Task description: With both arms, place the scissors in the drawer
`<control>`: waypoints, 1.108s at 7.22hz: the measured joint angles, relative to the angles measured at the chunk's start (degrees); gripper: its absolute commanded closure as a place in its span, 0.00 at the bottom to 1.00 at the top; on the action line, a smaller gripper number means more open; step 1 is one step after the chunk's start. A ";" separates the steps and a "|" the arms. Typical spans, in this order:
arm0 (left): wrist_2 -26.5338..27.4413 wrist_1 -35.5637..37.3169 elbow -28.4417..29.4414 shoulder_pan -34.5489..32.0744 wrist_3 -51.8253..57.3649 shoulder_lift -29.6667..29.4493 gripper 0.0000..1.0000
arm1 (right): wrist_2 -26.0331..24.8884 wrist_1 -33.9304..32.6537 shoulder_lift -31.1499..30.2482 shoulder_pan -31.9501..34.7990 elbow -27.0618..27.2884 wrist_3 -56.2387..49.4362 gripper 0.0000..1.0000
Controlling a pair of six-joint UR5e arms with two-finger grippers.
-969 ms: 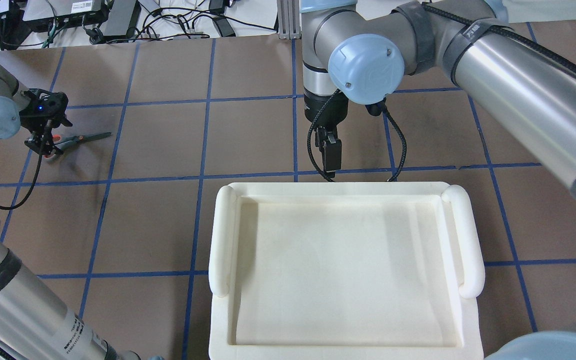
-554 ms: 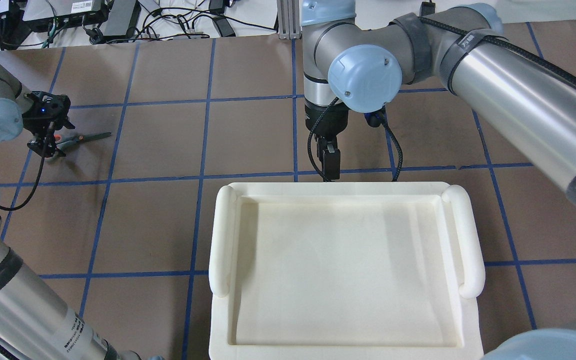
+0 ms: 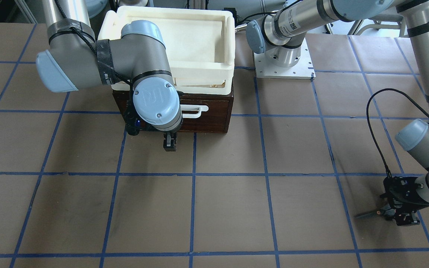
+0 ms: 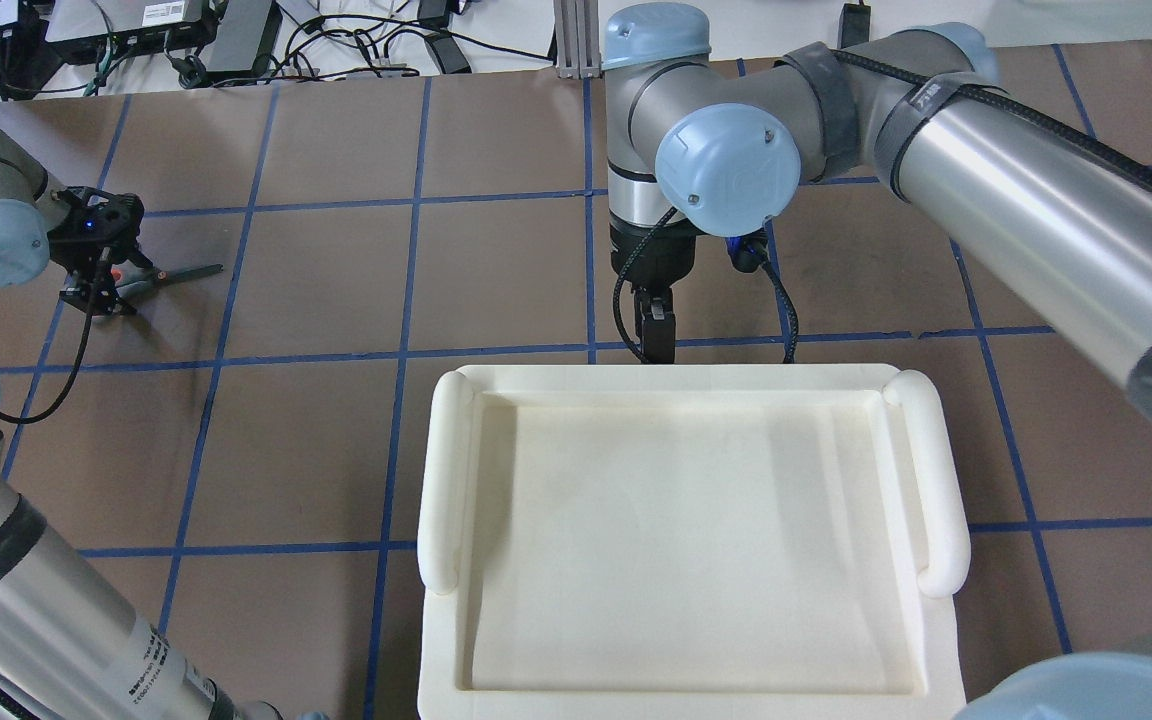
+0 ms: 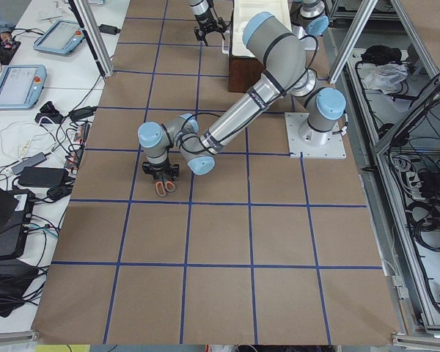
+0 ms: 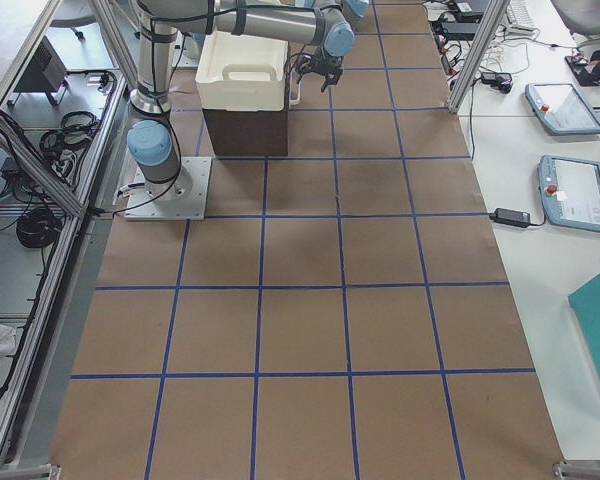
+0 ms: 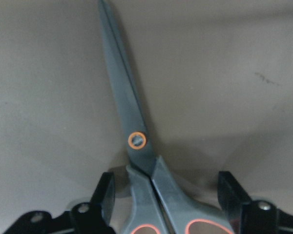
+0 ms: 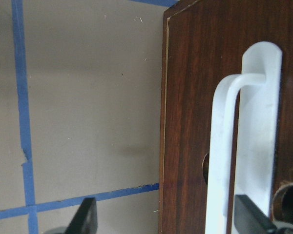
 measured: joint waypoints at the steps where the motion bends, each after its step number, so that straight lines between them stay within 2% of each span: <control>1: 0.03 0.00 -0.03 0.02 0.15 0.03 0.43 | 0.00 0.60 0.06 0.01 0.04 0.23 0.00; 2: 0.07 0.00 -0.07 0.05 0.34 0.10 0.70 | -0.01 1.26 0.13 0.03 0.09 0.38 0.00; 3: 0.14 0.03 -0.10 0.06 0.58 0.24 0.85 | -0.05 1.85 0.27 0.02 0.30 0.46 0.00; 4: 0.21 0.05 -0.14 0.06 0.64 0.30 0.97 | -0.07 2.13 0.53 0.03 0.68 0.59 0.00; 5: 0.27 0.03 -0.16 0.06 0.54 0.33 1.00 | -0.08 2.21 0.83 0.03 1.04 0.72 0.00; 8: 0.19 -0.68 -0.18 -0.34 0.27 1.75 1.00 | -0.03 2.21 1.19 0.03 1.40 0.80 0.00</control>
